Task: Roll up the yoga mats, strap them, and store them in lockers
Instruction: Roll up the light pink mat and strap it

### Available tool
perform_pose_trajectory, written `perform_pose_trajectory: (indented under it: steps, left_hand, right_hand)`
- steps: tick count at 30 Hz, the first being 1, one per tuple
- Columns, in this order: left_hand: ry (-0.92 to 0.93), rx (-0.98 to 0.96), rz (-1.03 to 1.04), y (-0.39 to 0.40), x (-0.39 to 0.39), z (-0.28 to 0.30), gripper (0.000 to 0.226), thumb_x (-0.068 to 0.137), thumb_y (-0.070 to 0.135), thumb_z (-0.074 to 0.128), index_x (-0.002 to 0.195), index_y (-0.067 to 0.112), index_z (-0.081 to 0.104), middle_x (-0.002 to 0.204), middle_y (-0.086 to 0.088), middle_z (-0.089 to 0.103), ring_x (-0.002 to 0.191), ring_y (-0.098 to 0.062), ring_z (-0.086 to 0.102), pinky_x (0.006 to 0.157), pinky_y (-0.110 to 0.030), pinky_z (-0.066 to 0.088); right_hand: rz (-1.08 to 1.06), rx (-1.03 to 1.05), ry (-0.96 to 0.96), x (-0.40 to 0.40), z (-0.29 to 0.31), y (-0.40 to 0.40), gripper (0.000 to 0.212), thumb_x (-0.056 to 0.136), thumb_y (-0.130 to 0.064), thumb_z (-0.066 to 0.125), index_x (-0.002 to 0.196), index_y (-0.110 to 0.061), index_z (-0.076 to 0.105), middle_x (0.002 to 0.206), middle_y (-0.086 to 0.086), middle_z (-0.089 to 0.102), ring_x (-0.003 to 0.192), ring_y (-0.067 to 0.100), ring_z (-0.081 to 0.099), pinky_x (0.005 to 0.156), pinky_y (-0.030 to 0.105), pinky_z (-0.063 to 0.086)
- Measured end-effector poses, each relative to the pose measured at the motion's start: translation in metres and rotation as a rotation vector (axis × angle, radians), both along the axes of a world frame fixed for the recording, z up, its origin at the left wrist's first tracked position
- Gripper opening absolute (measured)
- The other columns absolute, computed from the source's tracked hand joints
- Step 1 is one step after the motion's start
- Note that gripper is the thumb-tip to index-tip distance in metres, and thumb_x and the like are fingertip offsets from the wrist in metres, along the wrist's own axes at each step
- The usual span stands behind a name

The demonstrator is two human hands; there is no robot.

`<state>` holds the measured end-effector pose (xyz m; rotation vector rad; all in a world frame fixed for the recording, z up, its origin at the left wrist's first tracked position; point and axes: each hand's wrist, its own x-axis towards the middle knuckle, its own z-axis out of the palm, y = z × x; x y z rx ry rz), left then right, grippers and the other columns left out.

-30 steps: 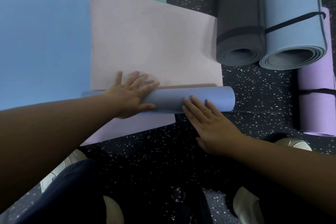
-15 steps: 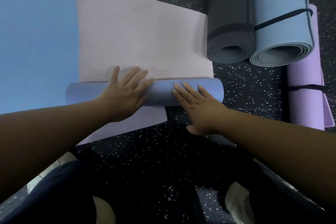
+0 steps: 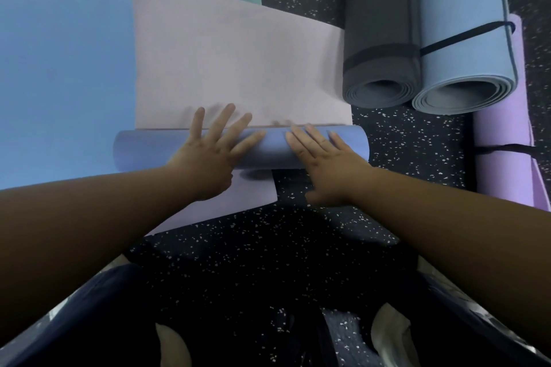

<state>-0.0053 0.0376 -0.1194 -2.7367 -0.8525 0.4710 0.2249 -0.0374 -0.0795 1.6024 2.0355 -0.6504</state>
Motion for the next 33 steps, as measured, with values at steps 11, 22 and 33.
perform_pose_trajectory:
  steps: [11, 22, 33]
  left_hand:
    - [0.177, -0.169, 0.153, 0.01, 0.018, 0.024, 0.11, 0.082, 0.073, 0.045, 0.136, 0.029, -0.04, 0.156, -0.011, -0.026, 0.142, -0.04, -0.023, 0.11, -0.066, 0.0]
    - [0.205, -0.142, 0.254, 0.044, 0.035, 0.034, 0.122, 0.073, 0.079, 0.051, 0.144, 0.025, -0.031, 0.157, -0.01, -0.025, 0.143, -0.035, -0.025, 0.109, -0.066, -0.004]
    - [0.123, -0.086, 0.188, 0.032, 0.026, 0.029, 0.118, 0.077, 0.078, 0.044, 0.142, 0.019, -0.034, 0.157, -0.013, -0.022, 0.144, -0.036, -0.018, 0.111, -0.065, 0.003]
  right_hand:
    - [-0.118, 0.029, 0.1, 0.004, 0.003, 0.001, 0.097, 0.087, -0.032, 0.055, 0.15, -0.019, -0.017, 0.158, -0.002, -0.023, 0.145, 0.016, -0.02, 0.119, 0.041, -0.007]
    - [-0.116, 0.139, 0.066, -0.001, 0.006, -0.015, 0.091, 0.091, -0.034, 0.05, 0.15, -0.013, -0.017, 0.156, 0.004, -0.027, 0.145, 0.025, -0.021, 0.119, 0.047, -0.004]
    - [-0.088, -0.01, 0.049, 0.006, 0.008, -0.012, 0.099, 0.088, -0.041, 0.051, 0.148, -0.019, -0.025, 0.151, -0.002, -0.038, 0.141, 0.019, -0.031, 0.118, 0.049, -0.007]
